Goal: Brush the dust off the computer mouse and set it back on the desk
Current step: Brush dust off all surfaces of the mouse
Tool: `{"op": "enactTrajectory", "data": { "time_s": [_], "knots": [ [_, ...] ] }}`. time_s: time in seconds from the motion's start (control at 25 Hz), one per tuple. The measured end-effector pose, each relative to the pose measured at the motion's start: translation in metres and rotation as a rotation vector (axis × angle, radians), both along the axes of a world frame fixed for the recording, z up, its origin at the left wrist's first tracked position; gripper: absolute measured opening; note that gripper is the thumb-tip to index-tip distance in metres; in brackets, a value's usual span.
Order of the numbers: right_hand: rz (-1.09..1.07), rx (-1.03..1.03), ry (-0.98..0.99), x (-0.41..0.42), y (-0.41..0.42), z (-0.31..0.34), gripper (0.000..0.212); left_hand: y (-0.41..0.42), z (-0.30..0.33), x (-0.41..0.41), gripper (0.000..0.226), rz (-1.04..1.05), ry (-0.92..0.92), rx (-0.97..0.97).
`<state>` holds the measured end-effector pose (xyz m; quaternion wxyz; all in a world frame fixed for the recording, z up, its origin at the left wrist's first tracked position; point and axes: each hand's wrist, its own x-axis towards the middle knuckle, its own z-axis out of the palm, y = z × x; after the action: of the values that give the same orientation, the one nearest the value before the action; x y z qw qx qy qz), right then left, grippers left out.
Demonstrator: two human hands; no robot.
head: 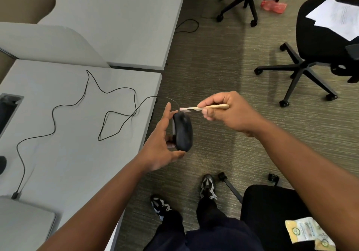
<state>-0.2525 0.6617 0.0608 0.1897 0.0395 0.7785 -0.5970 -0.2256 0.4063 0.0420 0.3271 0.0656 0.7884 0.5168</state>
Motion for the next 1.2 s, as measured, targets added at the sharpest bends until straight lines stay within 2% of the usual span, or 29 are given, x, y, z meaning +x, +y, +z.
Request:
{"op": "enactTrajectory", "data": {
  "time_s": [0.12,0.2,0.32,0.44,0.6,0.76,0.84,0.96,1.2],
  "knots": [
    [0.05,0.065,-0.011,0.002,-0.003,0.002,0.012,-0.001,-0.001,0.0,0.144,0.003,0.0,-0.003],
    [-0.044,0.101,0.013,0.001,-0.005,0.003,0.009,-0.001,-0.001,0.0,0.145,0.008,0.014,-0.008],
    [-0.168,-0.033,0.053,0.005,-0.021,0.01,0.009,-0.001,-0.003,0.0,0.145,0.022,0.006,-0.015],
    [-0.091,0.006,0.058,0.012,-0.038,0.012,0.014,0.0,-0.004,-0.002,0.146,0.036,0.042,-0.024],
    [-0.043,0.038,-0.052,0.011,-0.035,0.014,0.019,-0.005,-0.007,-0.007,0.148,0.064,0.089,-0.047],
    [-0.175,-0.005,0.095,0.005,-0.039,0.017,0.017,-0.005,-0.006,-0.007,0.148,0.042,0.092,-0.024],
    [-0.079,0.087,0.138,0.005,-0.046,0.017,0.017,-0.003,-0.005,-0.007,0.147,0.047,0.106,-0.011],
    [0.064,0.178,0.087,0.006,-0.044,0.021,0.018,-0.004,-0.006,-0.006,0.15,0.064,0.103,-0.026],
    [-0.023,0.159,0.171,0.004,-0.048,0.022,0.017,-0.004,-0.006,-0.007,0.137,0.018,0.104,-0.013]
  ]
}}
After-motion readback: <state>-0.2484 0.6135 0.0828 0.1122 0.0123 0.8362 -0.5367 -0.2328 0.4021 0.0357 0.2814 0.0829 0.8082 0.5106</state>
